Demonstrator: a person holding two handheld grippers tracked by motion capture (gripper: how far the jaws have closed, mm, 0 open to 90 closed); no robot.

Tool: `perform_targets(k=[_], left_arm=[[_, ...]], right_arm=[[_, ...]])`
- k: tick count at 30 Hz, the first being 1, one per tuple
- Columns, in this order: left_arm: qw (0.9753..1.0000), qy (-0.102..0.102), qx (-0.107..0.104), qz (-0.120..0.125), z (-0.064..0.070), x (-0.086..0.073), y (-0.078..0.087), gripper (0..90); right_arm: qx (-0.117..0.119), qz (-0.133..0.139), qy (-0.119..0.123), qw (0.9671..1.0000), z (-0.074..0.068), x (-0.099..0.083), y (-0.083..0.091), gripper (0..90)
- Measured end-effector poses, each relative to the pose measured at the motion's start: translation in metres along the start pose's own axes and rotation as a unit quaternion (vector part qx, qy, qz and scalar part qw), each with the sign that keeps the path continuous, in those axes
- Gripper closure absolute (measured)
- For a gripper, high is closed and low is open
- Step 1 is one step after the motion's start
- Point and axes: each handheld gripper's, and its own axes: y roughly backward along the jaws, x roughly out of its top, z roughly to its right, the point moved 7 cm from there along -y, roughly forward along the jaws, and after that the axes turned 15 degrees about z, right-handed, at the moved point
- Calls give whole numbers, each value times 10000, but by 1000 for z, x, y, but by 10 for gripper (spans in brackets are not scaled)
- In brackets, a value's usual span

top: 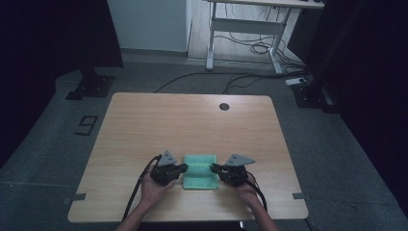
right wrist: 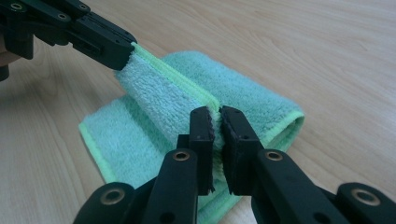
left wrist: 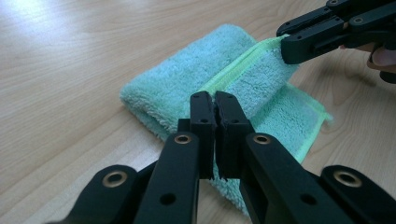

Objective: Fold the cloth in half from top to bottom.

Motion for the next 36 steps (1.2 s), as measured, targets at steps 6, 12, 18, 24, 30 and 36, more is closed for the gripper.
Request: perform_targets(k=[6, 12, 18, 24, 30, 36], left_arm=[[9999, -139, 32, -48, 5, -6, 2, 865], [9999, -115, 3, -37, 8, -10, 4, 866], [9998, -164, -29, -62, 14, -13, 7, 858], [9999, -100, -98, -83, 19, -19, 9, 820], [9997, 80, -199, -106, 22, -26, 12, 754], [9997, 142, -181, -124, 24, -29, 19, 554]], right_arm=[[47, -37, 9, 10000, -4, -6, 5, 821], [106, -52, 34, 9999, -10, -12, 8, 818], [167, -53, 40, 9998, -15, -15, 13, 808], [214, -85, 51, 9997, -18, -20, 19, 784], [331, -153, 112, 9993, -25, -23, 24, 731], [446, -182, 164, 9987, -32, -25, 30, 629]])
